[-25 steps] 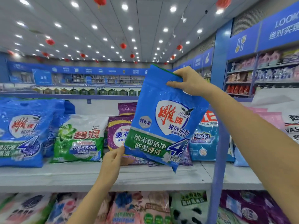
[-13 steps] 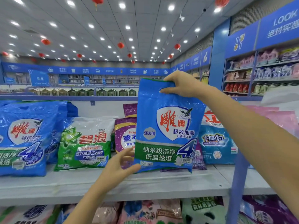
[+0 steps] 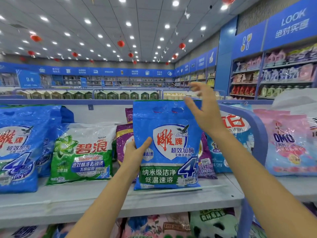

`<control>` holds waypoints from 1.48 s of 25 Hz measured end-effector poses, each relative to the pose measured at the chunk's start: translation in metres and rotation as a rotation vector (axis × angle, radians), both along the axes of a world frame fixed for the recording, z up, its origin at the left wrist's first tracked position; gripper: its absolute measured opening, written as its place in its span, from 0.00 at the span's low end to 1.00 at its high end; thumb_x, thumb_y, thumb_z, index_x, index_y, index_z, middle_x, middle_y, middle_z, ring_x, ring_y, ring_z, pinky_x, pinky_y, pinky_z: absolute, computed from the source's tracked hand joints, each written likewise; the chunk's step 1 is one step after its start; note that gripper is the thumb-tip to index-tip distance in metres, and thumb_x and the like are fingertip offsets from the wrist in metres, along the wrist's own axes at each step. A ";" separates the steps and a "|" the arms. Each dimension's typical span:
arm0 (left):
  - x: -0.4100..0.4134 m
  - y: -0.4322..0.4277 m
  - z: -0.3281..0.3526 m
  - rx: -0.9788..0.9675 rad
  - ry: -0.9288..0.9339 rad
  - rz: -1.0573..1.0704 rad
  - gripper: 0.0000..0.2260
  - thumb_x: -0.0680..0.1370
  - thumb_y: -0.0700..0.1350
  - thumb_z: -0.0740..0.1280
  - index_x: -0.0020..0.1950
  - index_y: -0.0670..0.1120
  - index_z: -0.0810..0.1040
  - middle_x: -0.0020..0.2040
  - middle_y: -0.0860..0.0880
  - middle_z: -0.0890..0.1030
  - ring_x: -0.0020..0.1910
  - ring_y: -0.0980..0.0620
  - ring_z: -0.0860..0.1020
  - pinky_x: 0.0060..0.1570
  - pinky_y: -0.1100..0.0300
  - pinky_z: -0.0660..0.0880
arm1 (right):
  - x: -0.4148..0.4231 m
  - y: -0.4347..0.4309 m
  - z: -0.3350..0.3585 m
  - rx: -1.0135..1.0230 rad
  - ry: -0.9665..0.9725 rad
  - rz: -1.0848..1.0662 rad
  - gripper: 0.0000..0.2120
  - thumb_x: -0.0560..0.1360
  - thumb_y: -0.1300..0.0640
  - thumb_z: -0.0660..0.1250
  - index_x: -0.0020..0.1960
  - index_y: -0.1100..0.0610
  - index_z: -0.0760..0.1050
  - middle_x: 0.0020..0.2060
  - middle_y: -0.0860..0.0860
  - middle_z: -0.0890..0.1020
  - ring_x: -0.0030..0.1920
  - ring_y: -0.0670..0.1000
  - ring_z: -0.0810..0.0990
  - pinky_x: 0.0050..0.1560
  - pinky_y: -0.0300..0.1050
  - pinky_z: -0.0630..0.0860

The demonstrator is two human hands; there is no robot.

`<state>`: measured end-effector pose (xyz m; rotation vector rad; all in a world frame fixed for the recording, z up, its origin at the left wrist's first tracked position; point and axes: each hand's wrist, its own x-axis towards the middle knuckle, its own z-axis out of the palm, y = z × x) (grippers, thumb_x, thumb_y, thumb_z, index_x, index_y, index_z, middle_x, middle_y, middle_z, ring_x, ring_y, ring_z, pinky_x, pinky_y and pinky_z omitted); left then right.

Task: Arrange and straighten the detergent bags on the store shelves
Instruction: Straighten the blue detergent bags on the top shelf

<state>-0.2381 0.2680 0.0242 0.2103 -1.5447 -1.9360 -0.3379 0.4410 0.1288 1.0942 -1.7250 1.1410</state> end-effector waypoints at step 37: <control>0.049 -0.003 -0.034 -0.621 -0.309 -0.156 0.23 0.67 0.42 0.77 0.54 0.55 0.69 0.52 0.57 0.80 0.51 0.60 0.79 0.44 0.71 0.76 | 0.025 0.041 -0.142 0.338 -0.814 0.271 0.17 0.68 0.60 0.74 0.53 0.47 0.73 0.48 0.41 0.82 0.45 0.37 0.81 0.51 0.36 0.77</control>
